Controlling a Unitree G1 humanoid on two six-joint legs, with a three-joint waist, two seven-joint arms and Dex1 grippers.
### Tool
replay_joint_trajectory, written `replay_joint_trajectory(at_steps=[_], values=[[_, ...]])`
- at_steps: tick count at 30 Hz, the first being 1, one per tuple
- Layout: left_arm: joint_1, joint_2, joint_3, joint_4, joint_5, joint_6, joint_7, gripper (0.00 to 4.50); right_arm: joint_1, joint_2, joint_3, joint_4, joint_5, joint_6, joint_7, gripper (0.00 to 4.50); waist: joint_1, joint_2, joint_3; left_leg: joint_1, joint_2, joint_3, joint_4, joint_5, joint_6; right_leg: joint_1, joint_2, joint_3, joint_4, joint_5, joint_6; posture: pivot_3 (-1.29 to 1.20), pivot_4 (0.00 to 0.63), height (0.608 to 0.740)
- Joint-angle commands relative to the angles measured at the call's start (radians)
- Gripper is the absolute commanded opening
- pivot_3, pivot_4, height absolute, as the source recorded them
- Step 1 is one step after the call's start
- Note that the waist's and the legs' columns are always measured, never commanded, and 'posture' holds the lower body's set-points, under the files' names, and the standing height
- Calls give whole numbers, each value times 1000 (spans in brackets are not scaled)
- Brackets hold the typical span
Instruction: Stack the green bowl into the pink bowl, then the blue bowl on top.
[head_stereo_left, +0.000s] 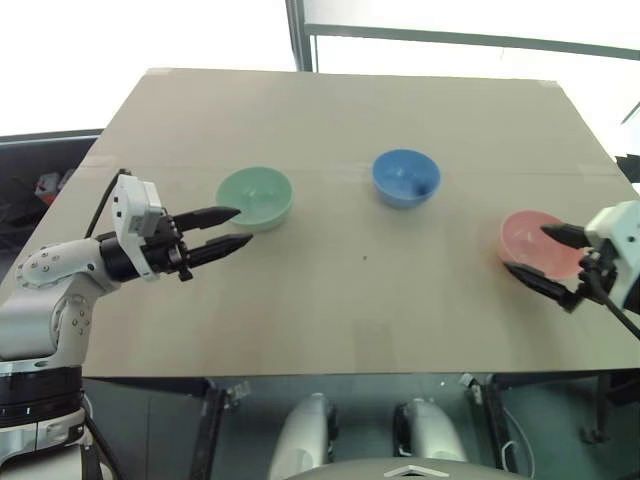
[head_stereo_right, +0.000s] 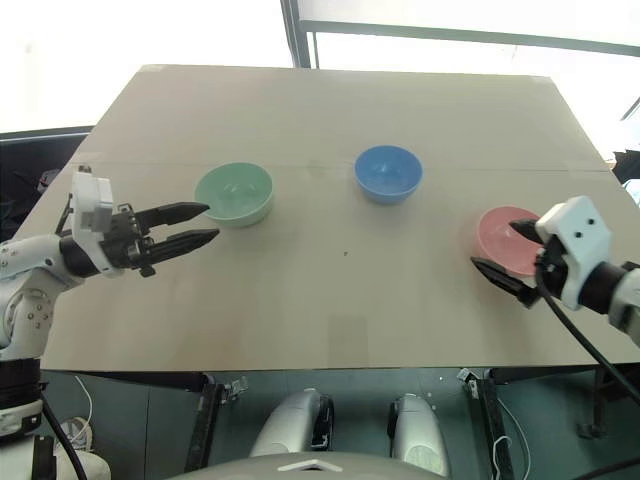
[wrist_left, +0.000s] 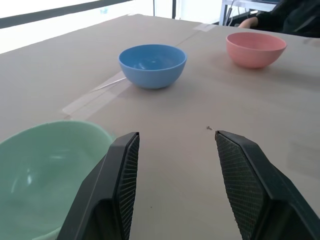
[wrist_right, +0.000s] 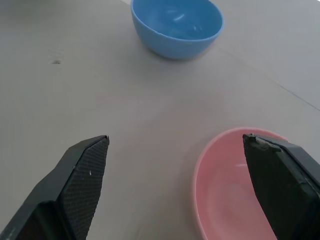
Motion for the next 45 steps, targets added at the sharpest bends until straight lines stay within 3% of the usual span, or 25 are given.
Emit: replay_joint_trajectory(at_steps=[1,9,13,15,16,17,21,29,33,38,41,45], values=[[-17,-26,-43,-93,-30,-32,-34,2544,-50,-12,114,6,-102,47,-76,4500,1,0,0,0,0,0,0,0,0,0,0,0,0,0,0,0,150,740],[11,-30,-94,-172,-64,-51,-124,2544,-160,74,236,120,-166,138,-134,4500,-3,0,0,0,0,1,0,0,0,0,1,1,1,0,0,0,150,740],[4,-32,-99,-182,-65,-55,-121,2568,-205,95,264,192,-209,128,-139,3305,-1,0,0,0,0,1,1,0,0,0,1,0,1,0,0,0,150,740],[4,-36,-100,-182,-62,-57,-115,2568,-215,98,274,204,-227,114,-133,2348,-1,0,0,0,0,0,1,0,0,0,1,0,1,0,0,0,150,740],[5,-38,-101,-184,-61,-58,-111,2568,-217,97,279,207,-237,106,-129,2220,-1,0,0,0,0,0,1,0,0,0,1,0,1,0,0,0,150,740],[6,-40,-102,-185,-60,-58,-108,2568,-218,96,282,208,-245,100,-126,1521,-1,0,0,0,0,0,1,0,0,0,1,0,0,0,0,0,150,740],[19,-49,-103,-188,-53,-59,-88,2568,-224,103,292,195,-261,98,-114,77,-2,0,0,0,0,0,1,0,0,0,1,0,0,0,0,0,150,740],[8,-100,-78,-128,-58,-38,9,2568,-263,124,403,52,-248,-2,5,77,-2,0,0,0,0,0,1,0,0,0,1,0,0,0,0,0,150,740],[27,-91,-84,-113,-38,-48,7,2568,-347,229,526,-31,-197,44,40,77,-9,0,0,0,1,0,1,0,0,0,2,0,0,0,0,0,150,740],[15,-90,-93,-104,-16,-51,30,2568,-508,412,769,135,-344,-30,9,77,-10,0,0,0,1,0,2,0,0,-1,2,0,2,0,0,0,150,740],[12,-83,-89,-111,22,-42,85,2568,-592,452,802,280,-398,-75,26,934,-5,0,0,-1,0,-1,2,0,0,-1,2,0,1,0,0,0,150,740],[18,-78,-94,-155,125,-26,226,2568,-609,442,805,302,-415,-96,79,2790,-1,0,0,-2,-1,-2,2,0,0,-1,1,-2,1,0,0,0,150,740]])
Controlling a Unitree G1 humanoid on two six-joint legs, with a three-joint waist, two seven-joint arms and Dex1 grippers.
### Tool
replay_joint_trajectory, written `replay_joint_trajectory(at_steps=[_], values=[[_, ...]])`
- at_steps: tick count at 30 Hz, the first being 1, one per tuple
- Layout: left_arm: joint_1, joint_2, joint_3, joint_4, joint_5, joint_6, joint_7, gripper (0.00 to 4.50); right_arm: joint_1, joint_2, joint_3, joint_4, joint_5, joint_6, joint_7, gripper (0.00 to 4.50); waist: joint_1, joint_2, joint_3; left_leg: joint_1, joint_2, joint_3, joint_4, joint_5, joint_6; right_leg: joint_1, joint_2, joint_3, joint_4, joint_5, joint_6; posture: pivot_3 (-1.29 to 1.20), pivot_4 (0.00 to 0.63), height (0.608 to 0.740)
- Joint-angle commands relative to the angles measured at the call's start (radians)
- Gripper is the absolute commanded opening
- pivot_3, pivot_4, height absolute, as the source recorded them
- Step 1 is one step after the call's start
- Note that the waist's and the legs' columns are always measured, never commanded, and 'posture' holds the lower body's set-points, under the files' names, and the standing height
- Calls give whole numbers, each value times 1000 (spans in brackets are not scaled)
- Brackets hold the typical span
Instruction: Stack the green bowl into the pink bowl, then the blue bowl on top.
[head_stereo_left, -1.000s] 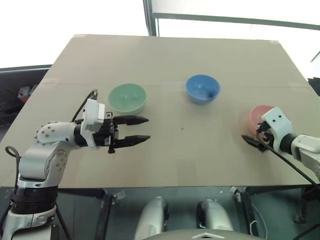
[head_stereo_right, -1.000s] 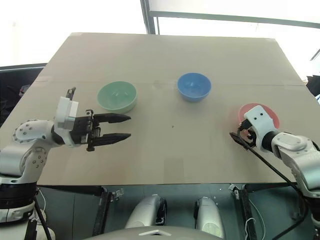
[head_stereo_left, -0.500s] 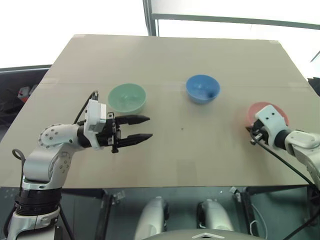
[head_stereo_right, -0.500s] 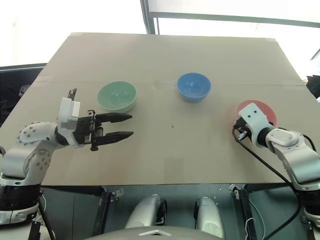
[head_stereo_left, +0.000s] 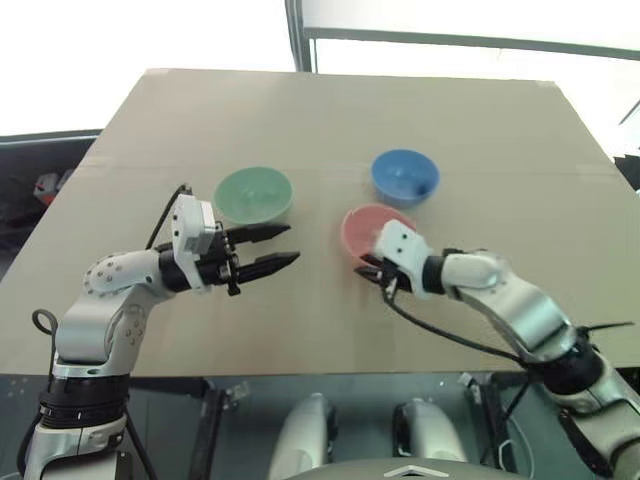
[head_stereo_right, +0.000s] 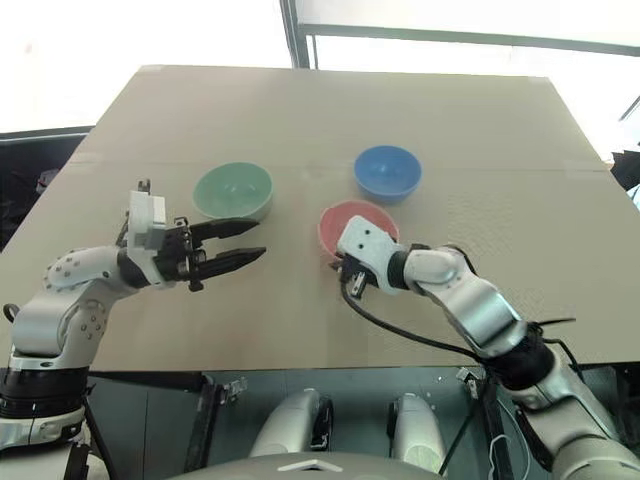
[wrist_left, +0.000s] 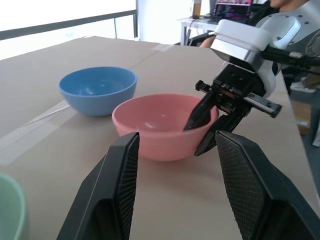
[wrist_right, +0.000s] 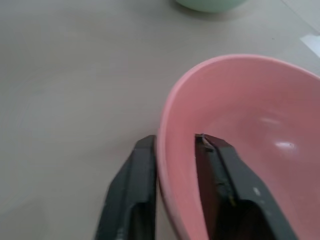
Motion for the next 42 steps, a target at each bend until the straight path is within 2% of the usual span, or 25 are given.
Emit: replay_joint_trajectory(at_steps=[1,4,7,10,15,20,25,26,33,35,38,42], values=[[-2,17,3,-94,128,27,176,2568,-12,-20,-21,-25,-9,-23,44,2950,-2,0,0,0,0,0,-1,0,0,0,0,0,0,0,0,0,150,740],[-9,39,-26,-152,221,69,270,2568,9,-11,-125,-80,67,21,56,4065,-4,0,0,-1,0,1,-1,0,0,0,0,0,0,0,0,0,150,740],[-109,116,-126,-155,350,187,319,2568,49,14,-259,-172,174,12,67,4065,1,0,0,0,1,1,-1,0,0,0,1,0,0,0,0,0,150,740],[-208,196,-258,-117,477,233,296,2568,93,17,-328,-202,176,-62,45,4065,1,-1,0,1,-3,0,-1,0,-1,1,1,0,0,0,0,0,150,740],[-318,227,-405,-50,592,300,260,2568,142,-12,-345,-203,150,-133,47,4065,-6,0,0,1,-4,2,-3,0,-1,-1,1,2,1,0,0,0,150,740],[-387,184,-504,60,676,346,257,2568,156,-17,-373,-203,136,-163,20,4065,-6,0,1,0,-3,3,-4,1,-1,-2,2,2,1,0,0,0,150,740],[-428,142,-515,132,707,300,264,307,171,-31,-386,-202,100,-195,-6,4097,0,-1,1,-1,-4,3,-4,1,-1,-2,1,2,1,0,0,0,150,740],[-437,134,-516,144,711,289,260,97,178,-31,-395,-205,97,-200,-16,4097,0,-1,1,-1,-4,2,-4,1,-1,-2,1,2,1,0,0,0,150,740],[-493,78,-485,203,708,271,257,97,226,-48,-432,-219,42,-245,-70,4097,-1,-1,1,-1,-4,2,-4,1,-1,-2,1,2,1,0,0,0,150,740],[-498,61,-467,195,691,244,253,97,242,-52,-442,-219,27,-258,-83,4097,-1,-1,1,-1,-4,2,-3,1,-1,-2,1,2,1,0,1,0,150,740],[-512,4,-387,156,536,-84,166,97,313,-66,-499,-230,43,-270,-76,4097,4,-1,1,-1,-4,2,-3,1,-1,-2,1,2,1,0,1,0,150,740],[-528,5,-419,141,504,-292,36,97,388,-81,-567,-256,41,-248,-102,4097,1,-1,1,-4,-1,1,-2,1,-1,-2,-1,0,0,0,1,0,150,740]])
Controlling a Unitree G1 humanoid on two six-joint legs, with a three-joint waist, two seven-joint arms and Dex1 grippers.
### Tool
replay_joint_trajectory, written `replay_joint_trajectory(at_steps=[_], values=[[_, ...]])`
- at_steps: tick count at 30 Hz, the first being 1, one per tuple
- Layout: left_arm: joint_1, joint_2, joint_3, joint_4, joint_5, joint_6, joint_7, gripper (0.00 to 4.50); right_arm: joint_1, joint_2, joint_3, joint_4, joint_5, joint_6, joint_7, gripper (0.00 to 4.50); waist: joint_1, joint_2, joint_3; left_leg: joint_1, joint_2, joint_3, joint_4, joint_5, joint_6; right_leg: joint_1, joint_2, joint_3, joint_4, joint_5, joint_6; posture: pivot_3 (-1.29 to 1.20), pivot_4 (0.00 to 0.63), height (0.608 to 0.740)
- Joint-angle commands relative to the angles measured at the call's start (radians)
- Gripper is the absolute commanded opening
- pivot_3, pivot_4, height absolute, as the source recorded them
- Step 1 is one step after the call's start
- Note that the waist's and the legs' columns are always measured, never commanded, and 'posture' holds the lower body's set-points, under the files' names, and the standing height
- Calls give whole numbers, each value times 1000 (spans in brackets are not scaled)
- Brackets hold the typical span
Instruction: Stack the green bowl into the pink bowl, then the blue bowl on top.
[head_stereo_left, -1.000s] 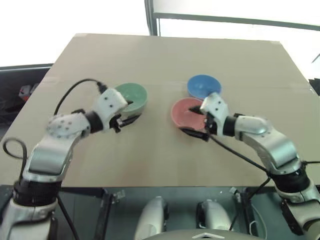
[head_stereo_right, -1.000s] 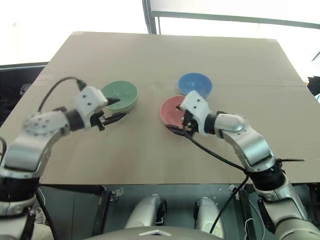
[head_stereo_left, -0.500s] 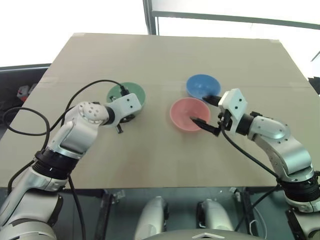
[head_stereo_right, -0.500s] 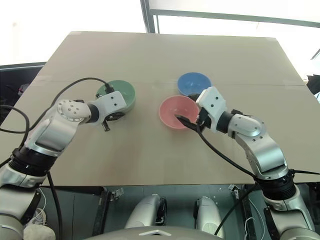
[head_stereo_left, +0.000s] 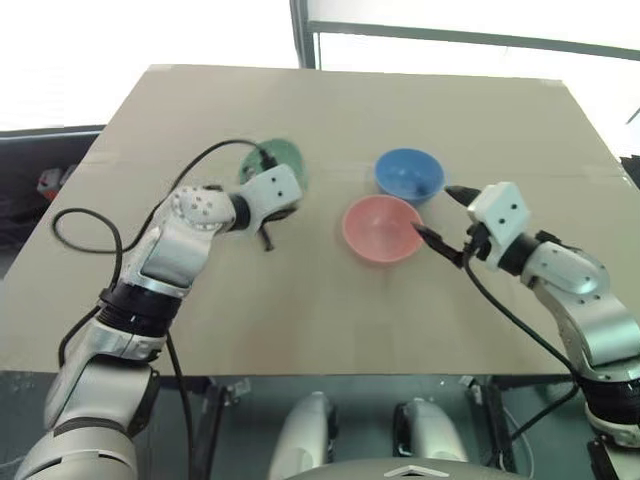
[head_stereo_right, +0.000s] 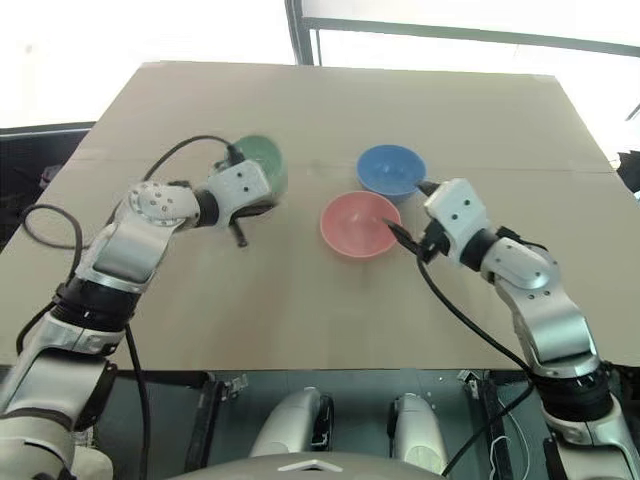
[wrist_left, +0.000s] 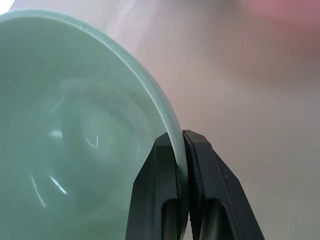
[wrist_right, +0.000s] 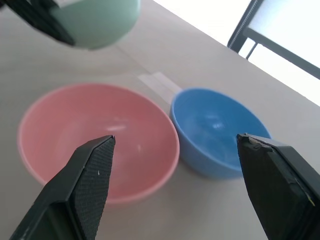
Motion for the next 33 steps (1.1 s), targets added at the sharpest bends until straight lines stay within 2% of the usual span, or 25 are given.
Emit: replay_joint_trajectory(at_steps=[1,4,8,13,15,16,17,21,25,28,31,33], values=[[-33,-3,4,-34,-51,-236,-122,97,55,-18,-101,-70,11,-3,-26,4097,-8,0,0,2,-4,1,0,0,0,1,0,1,0,0,0,0,150,740],[-54,-31,-29,-4,-81,-315,-217,97,159,-39,-173,-118,44,-14,6,4097,-8,1,0,4,-3,1,0,0,0,2,0,1,0,0,0,0,150,740],[-123,-83,-88,131,-52,-443,-313,97,324,-52,-295,-248,165,-20,87,4097,-4,1,0,4,-4,1,3,0,0,3,1,1,1,0,0,0,150,740],[-214,-135,-132,316,21,-586,-338,97,511,-65,-433,-361,263,4,136,4097,-5,0,-1,4,-4,0,5,-1,2,4,1,2,1,0,0,0,150,740],[-256,-156,-148,405,62,-667,-333,97,543,-55,-466,-379,277,-9,131,4097,-6,0,-1,4,-4,0,6,-1,3,4,1,2,1,0,0,0,150,740],[-277,-169,-153,441,69,-683,-341,35,558,-49,-480,-387,287,-16,129,4298,-6,0,-1,4,-4,0,6,-1,3,4,1,2,1,0,0,0,150,740],[-296,-180,-158,475,69,-704,-355,35,563,-40,-490,-393,288,-25,116,4298,-6,0,-1,4,-4,0,6,-1,3,4,1,2,1,0,0,0,150,740],[-344,-210,-161,556,50,-743,-421,35,566,1,-498,-434,330,-23,62,4298,-6,0,-1,3,-4,0,6,-2,4,3,1,2,1,0,0,0,150,740],[-375,-224,-164,615,49,-786,-485,35,564,35,-460,-469,294,-47,2,4298,-6,0,-1,3,-4,0,6,-2,4,3,1,2,1,0,0,0,150,740],[-384,-231,-165,611,-17,-733,-618,35,572,48,-434,-491,280,-57,-18,4298,-6,0,-1,3,-4,0,7,-2,4,3,1,2,1,0,0,0,150,740],[-393,-213,-198,592,-66,-674,-653,35,573,51,-401,-493,209,-94,-46,4298,-6,0,-1,3,-4,0,7,-2,4,3,1,2,1,0,0,0,150,740],[-400,-200,-214,589,-65,-679,-654,783,563,49,-381,-491,209,-95,-49,4500,-7,0,-1,3,-4,0,7,-2,4,3,1,2,1,0,0,0,150,740]])
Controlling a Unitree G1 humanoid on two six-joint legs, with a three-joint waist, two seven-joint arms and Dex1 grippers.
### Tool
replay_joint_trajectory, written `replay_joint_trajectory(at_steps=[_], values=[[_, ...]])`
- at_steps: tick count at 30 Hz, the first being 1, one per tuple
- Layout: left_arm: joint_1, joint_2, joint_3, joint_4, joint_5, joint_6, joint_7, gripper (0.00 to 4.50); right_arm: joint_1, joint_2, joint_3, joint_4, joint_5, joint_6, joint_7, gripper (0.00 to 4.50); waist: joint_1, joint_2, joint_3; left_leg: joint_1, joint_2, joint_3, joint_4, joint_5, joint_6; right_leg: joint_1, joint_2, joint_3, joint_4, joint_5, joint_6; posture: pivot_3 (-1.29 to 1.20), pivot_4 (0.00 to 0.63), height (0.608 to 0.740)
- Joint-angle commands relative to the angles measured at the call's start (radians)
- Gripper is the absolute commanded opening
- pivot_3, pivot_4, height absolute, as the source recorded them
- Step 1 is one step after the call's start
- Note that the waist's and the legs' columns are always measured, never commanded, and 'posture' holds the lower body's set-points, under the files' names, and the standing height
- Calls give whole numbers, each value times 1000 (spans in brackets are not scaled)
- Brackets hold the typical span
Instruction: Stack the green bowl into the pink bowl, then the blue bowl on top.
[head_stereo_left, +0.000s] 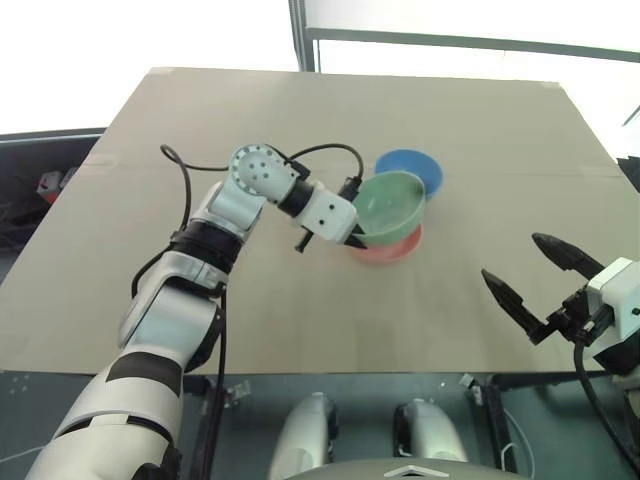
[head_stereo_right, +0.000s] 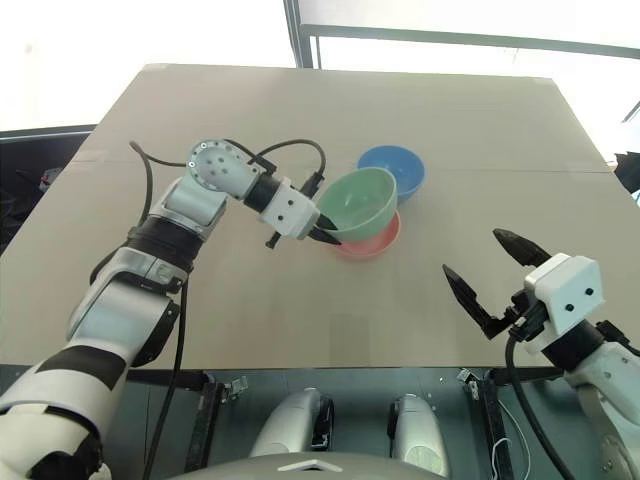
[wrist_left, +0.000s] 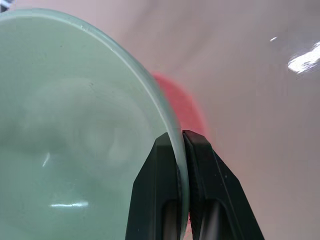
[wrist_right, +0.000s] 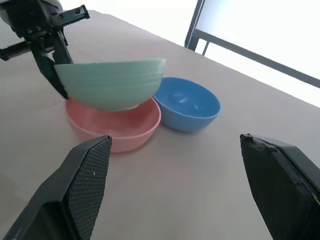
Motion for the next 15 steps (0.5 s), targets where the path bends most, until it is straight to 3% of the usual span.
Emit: replay_joint_trajectory(at_steps=[1,6,9,15], values=[[-46,27,-21,-39,-36,11,-12,1005,-10,3,19,-29,-18,-32,-19,4500,-1,0,0,0,0,0,0,0,0,0,0,0,0,0,0,0,150,740],[-51,27,70,-117,-40,154,56,3243,-76,2,79,47,-35,12,-55,4500,-1,0,0,0,0,0,1,0,0,0,0,0,0,0,0,0,150,740],[3,86,138,-262,-68,328,109,3243,-142,-27,139,134,-119,-17,-60,4500,-3,1,0,0,0,0,1,0,0,0,0,1,0,0,0,0,150,740],[203,185,346,-614,-260,898,303,3243,-402,-163,278,492,-274,-169,66,4500,-24,1,0,1,5,1,1,0,0,0,0,2,1,0,0,0,150,740]])
